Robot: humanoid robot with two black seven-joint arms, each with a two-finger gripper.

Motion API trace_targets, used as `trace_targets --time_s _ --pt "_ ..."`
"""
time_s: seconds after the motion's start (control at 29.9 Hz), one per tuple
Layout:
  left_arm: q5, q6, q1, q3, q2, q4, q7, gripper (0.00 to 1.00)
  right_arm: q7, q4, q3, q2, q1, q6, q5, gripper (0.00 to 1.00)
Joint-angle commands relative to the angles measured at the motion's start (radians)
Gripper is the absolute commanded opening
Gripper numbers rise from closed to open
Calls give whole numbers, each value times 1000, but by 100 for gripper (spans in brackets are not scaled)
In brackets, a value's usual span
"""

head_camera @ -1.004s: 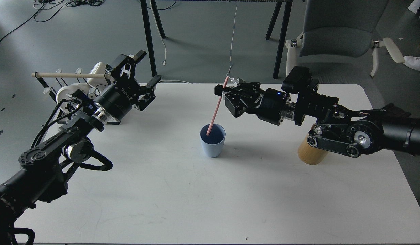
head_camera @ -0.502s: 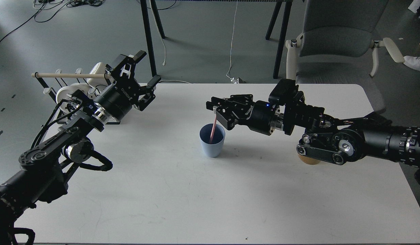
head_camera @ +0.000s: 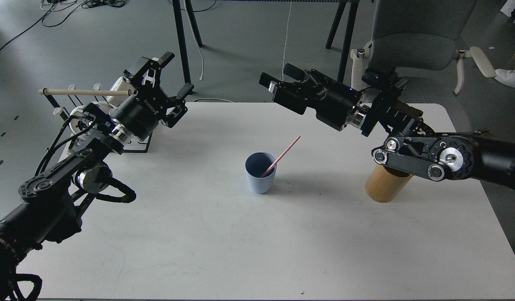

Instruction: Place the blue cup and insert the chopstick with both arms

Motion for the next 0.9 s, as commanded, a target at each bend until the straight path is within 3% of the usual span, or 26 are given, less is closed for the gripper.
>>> trace_targets --time_s 0.0,0.2,0.54,0.87 --pt "-41 0 -31 -3 29 -6 0 90 0 91 178 -71 -64 0 75 99" --pt "-55 0 -72 0 34 -12 0 90 0 153 453 -89 -211 0 447 99" --pt "-75 0 -123 -3 37 -19 0 90 0 378 587 -172 -305 0 924 99" --pt "-141 0 -109 3 96 -20 0 92 0 378 840 -82 -550 0 973 99"
